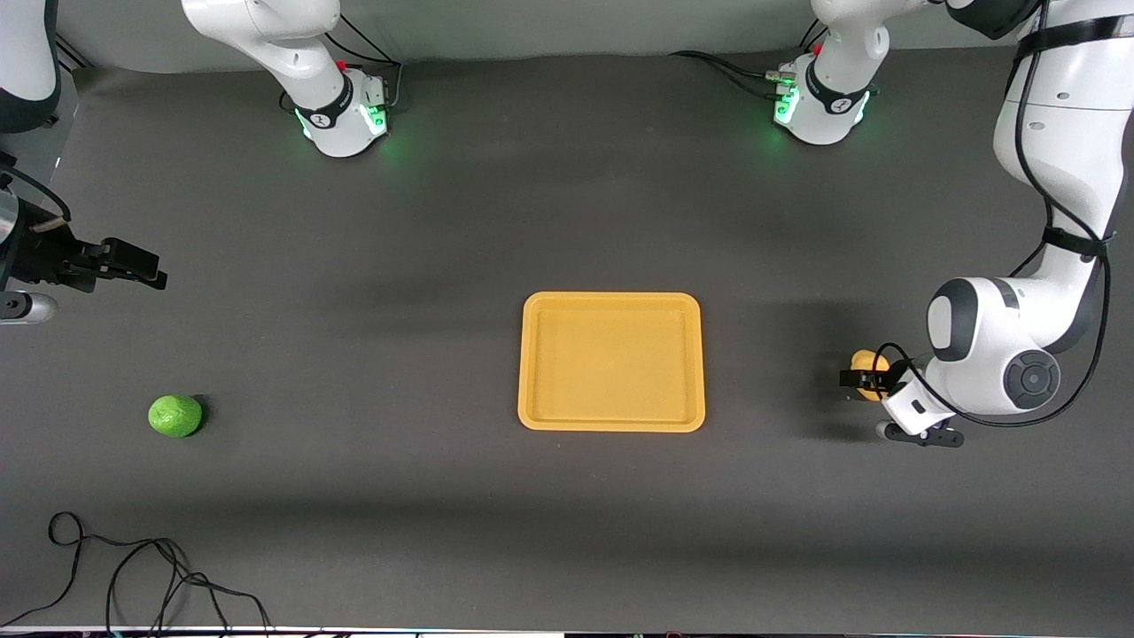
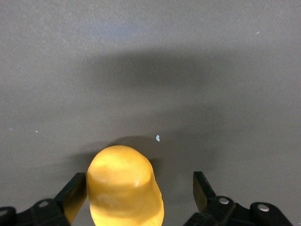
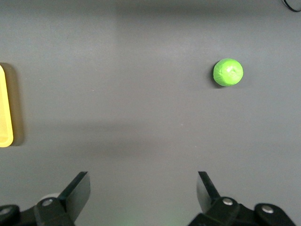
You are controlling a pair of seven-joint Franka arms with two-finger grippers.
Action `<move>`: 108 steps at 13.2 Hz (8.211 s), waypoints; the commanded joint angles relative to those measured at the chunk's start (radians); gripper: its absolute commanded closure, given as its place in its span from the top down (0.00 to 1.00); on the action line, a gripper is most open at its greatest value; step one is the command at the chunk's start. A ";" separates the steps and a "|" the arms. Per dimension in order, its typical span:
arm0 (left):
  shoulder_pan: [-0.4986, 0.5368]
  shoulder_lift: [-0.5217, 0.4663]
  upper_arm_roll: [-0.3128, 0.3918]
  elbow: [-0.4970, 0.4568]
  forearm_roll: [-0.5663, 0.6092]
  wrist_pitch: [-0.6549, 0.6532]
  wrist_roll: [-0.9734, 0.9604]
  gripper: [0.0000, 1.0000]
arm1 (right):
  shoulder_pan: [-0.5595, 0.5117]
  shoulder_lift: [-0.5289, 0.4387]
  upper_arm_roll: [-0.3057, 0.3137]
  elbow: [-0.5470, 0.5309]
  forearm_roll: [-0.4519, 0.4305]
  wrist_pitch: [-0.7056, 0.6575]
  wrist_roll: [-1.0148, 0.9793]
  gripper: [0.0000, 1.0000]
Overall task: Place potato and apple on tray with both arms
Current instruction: 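Close the left gripper around the yellow potato, then carry the potato with the left gripper over the yellow tray, then release the potato on the tray while the right gripper reaches the apple, then close the right gripper on the green apple while the left gripper retracts, then lift the green apple with the right gripper and carry it toward the tray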
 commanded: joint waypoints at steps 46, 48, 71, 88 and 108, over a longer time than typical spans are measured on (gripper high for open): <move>-0.003 -0.363 -0.009 0.291 -0.029 -0.554 -0.067 0.99 | -0.232 0.557 -0.107 -0.106 0.257 0.765 -0.503 1.00; 0.034 -0.364 -0.009 0.299 -0.026 -0.546 -0.024 0.99 | -0.231 0.586 -0.107 -0.106 0.268 0.795 -0.503 1.00; 0.042 -0.601 -0.041 0.047 -0.006 -0.377 0.015 0.99 | -0.180 0.180 -0.126 -0.007 0.055 0.278 -0.435 0.54; 0.028 -0.594 -0.043 0.029 -0.035 -0.383 0.022 0.99 | 0.833 0.610 -0.104 0.599 0.124 0.111 0.864 0.54; 0.026 -0.575 -0.043 0.030 -0.034 -0.373 0.021 0.99 | 0.837 1.020 -0.077 0.612 0.099 0.573 0.927 0.56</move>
